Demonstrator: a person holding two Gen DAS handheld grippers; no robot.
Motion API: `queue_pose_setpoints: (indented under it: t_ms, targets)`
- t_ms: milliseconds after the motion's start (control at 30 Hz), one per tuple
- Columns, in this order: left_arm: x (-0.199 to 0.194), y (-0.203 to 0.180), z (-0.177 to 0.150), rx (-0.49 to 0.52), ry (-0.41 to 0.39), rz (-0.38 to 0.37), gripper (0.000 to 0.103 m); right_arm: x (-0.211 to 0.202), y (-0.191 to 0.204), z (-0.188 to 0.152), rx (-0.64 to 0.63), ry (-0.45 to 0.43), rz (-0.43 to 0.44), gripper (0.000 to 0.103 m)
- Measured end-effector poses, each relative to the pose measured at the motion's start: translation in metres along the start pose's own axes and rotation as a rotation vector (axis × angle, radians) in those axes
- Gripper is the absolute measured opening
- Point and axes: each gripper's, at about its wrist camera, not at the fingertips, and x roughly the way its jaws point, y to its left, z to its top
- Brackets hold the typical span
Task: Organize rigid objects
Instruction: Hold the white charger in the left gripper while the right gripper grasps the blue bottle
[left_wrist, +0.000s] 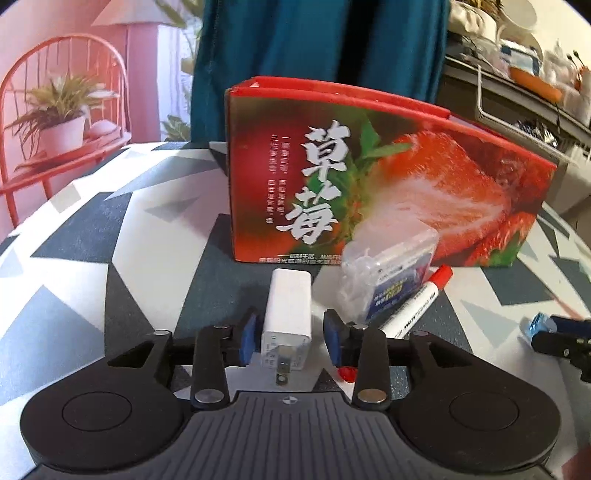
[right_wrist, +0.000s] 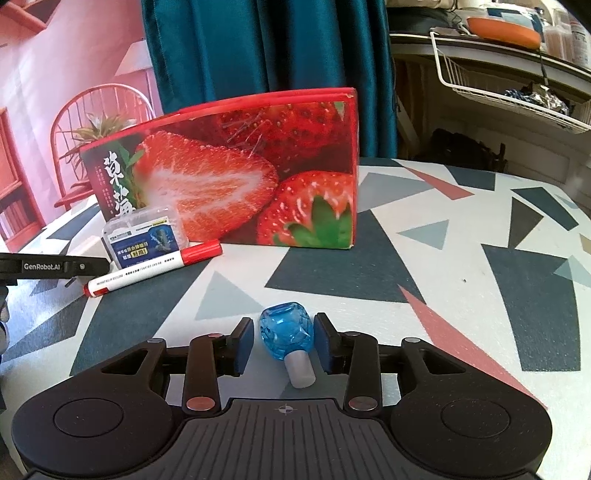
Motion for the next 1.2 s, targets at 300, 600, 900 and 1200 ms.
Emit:
queue_pose_setpoints:
  t_ms: [300, 600, 900, 1200]
  targets:
    - [-0.004, 0.012, -0.003, -0.067, -0.022, -0.027, 0.025, 0.0, 0.0, 0.0, -0.001, 0.0, 0.004, 0.036]
    - [-0.004, 0.005, -0.004, -0.034, -0.029, -0.023, 0.025, 0.0, 0.0, 0.0, 0.0, -0.001, 0.005, 0.036]
    - [-0.008, 0.002, -0.005, -0.007, -0.047, -0.028, 0.025, 0.0, 0.0, 0.0, 0.002, -0.002, 0.006, 0.037]
    - [-0.008, 0.004, -0.004, -0.012, -0.054, -0.029, 0.025, 0.001, 0.002, 0.0, -0.013, 0.001, 0.008, 0.041]
